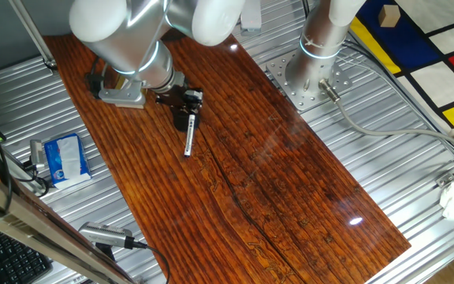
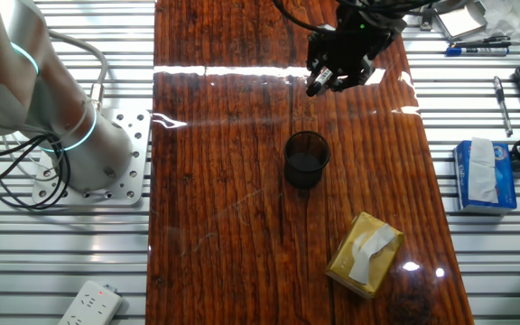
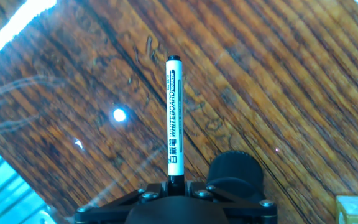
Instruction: Put the pen into the pen holder
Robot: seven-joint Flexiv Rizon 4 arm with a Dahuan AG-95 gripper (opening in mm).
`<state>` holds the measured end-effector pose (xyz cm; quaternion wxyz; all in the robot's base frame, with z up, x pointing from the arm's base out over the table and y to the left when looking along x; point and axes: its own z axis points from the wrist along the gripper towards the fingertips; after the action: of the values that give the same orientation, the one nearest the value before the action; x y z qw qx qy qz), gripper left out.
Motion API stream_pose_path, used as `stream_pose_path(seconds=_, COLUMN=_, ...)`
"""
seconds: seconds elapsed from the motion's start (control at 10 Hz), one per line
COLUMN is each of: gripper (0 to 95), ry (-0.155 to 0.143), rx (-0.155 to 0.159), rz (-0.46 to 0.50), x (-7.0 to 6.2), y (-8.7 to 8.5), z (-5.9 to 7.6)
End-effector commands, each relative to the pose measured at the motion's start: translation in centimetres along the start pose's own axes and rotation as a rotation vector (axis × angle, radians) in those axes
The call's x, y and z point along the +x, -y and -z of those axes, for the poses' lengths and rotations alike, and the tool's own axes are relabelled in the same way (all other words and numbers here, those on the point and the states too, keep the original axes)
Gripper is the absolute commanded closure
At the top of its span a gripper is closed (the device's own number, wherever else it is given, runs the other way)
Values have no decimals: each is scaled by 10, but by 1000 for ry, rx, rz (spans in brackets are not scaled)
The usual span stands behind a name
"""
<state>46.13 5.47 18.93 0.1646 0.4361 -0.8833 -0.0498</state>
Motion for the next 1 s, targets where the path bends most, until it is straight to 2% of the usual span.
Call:
stream_pose_path(seconds=0.1, gripper=950, ry=5, rx=-4, rz=2, x=0, y=0, z=0)
stream_pose_path(seconds=0.3, gripper=950, ry=8, rx=-7, rz=7, x=0, y=0, z=0)
stream_pose_path(seconds=0.5, gripper=950, ry=-3, rx=-1, rz=9, x=0, y=0, z=0)
stream_pose_path(seconds=1.0, gripper=950, ry=-74, rx=27, rz=-8, x=0, y=0, z=0)
